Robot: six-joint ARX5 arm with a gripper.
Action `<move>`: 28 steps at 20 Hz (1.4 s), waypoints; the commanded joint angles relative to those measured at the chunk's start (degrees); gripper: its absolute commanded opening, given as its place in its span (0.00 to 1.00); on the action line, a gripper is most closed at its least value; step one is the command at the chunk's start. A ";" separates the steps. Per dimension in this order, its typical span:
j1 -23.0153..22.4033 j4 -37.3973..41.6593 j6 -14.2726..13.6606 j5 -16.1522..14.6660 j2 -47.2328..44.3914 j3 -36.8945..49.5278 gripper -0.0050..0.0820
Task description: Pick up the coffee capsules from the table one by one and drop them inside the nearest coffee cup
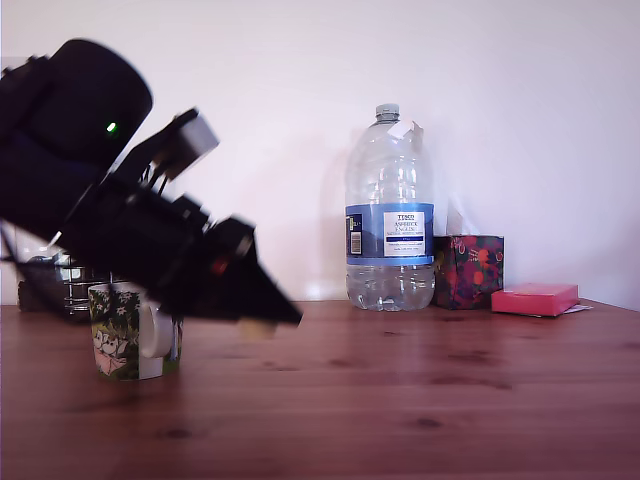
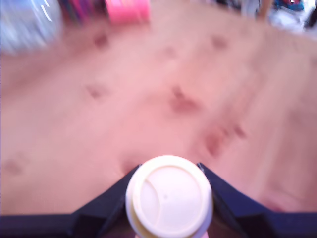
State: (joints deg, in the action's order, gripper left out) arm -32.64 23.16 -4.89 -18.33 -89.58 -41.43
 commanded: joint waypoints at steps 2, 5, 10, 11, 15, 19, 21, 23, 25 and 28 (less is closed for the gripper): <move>3.98 -4.96 -3.96 3.02 1.92 -2.14 0.32; 10.32 -8.81 -5.44 4.02 1.97 -2.84 0.32; 18.05 -12.46 -3.63 3.45 1.97 -2.84 0.32; 18.49 -12.61 -3.15 2.47 1.97 -2.84 0.32; 18.60 -16.02 -2.56 2.21 1.95 -2.84 0.32; 18.78 -20.22 -2.45 2.38 1.95 -2.84 0.32; 18.78 -20.13 -2.45 2.36 1.95 -2.84 0.32; 18.78 -20.26 -2.45 2.34 1.95 -2.84 0.32; 18.78 -20.15 -2.45 2.34 1.95 -2.84 0.35; 18.78 -19.98 -2.62 2.56 1.95 -2.84 0.81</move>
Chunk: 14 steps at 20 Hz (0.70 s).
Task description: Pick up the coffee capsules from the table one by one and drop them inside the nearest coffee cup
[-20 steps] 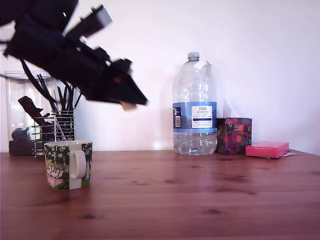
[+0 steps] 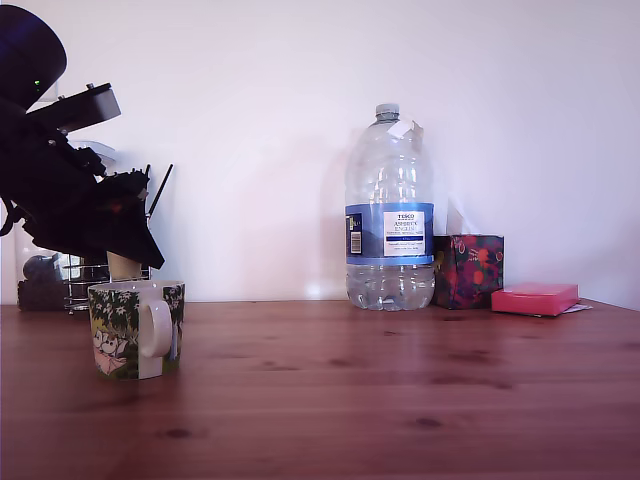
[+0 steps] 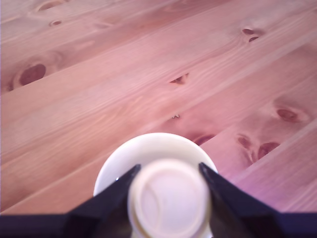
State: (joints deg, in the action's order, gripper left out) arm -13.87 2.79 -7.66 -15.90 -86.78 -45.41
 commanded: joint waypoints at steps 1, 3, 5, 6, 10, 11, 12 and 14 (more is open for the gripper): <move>0.00 0.52 0.13 0.13 -0.85 1.14 0.90; 0.00 1.14 0.22 0.11 -0.85 1.11 0.91; 0.00 1.53 0.20 0.11 -0.83 1.11 0.91; -0.02 1.75 0.20 -0.02 -0.83 1.09 0.90; 0.00 1.92 0.20 -0.22 -0.20 1.03 0.50; -0.02 1.86 0.22 -0.24 0.35 1.03 0.31; -0.02 1.86 0.39 -0.44 1.07 1.03 0.12; -0.04 1.66 1.77 -1.55 3.30 1.03 0.04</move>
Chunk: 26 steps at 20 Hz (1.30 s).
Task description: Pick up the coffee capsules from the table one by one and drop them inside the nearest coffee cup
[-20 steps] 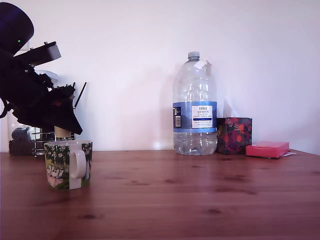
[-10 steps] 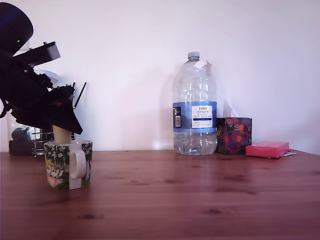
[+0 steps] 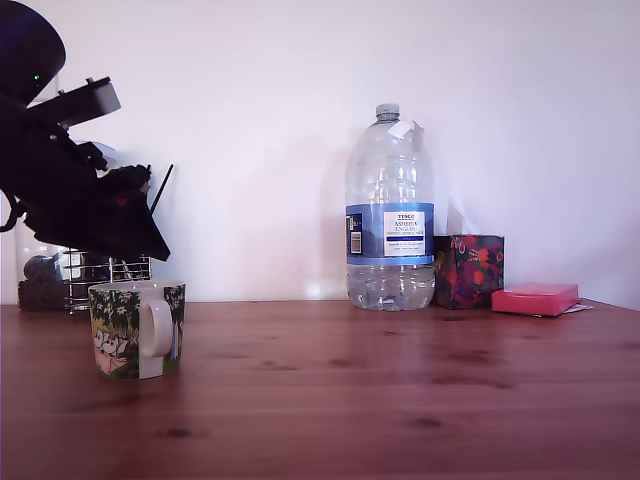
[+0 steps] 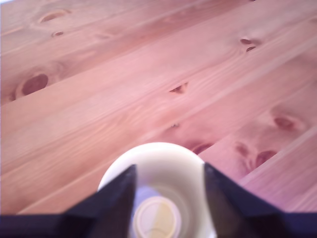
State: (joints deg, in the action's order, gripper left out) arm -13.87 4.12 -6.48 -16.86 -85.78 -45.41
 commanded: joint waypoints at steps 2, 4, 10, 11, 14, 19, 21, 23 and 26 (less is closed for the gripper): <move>-0.20 -0.55 2.21 -0.72 5.40 1.03 0.04; -0.59 -2.32 3.48 -0.72 8.33 1.03 0.04; -3.82 -12.90 5.01 -0.87 14.67 1.03 0.04; -4.85 -14.82 4.98 -1.11 15.65 1.03 0.04; -9.44 -17.03 4.98 -1.09 17.94 1.05 0.04; -17.55 -15.87 5.60 0.81 17.88 1.05 0.04; -19.34 -15.96 5.64 2.23 17.88 1.05 0.04; -20.13 -16.11 5.70 2.38 17.88 1.05 0.04; -20.35 -17.31 6.51 2.36 17.90 1.05 0.04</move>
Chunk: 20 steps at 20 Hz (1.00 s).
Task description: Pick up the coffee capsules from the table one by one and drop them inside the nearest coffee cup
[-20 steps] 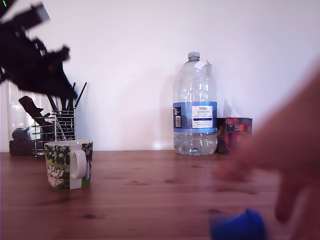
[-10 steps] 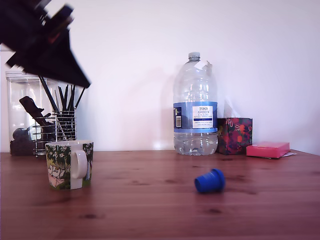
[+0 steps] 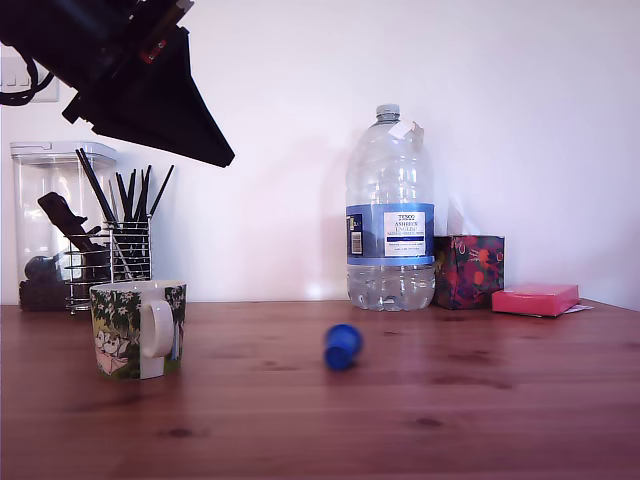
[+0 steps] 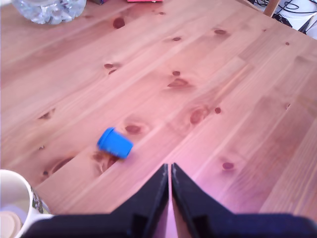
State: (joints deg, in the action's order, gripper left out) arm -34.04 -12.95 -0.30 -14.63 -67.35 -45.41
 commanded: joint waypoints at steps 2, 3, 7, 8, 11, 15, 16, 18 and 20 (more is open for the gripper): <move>-0.31 -1.53 0.31 0.15 -0.48 1.53 0.04; -0.55 -1.55 0.31 0.15 -0.44 2.34 0.04; -2.34 0.39 0.37 0.17 2.23 8.90 0.04; -2.91 0.87 0.66 0.33 3.89 10.95 0.04; -3.26 2.47 1.84 1.01 9.35 17.07 0.04; -4.15 7.41 0.15 0.50 15.02 24.02 0.04; -4.70 7.91 0.07 0.50 14.95 24.68 0.04; -5.20 8.09 0.04 0.48 14.08 24.85 0.04; -5.42 9.03 0.07 0.46 12.83 24.85 0.09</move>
State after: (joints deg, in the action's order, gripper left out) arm -39.38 -4.89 0.01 -13.98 -54.24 -21.21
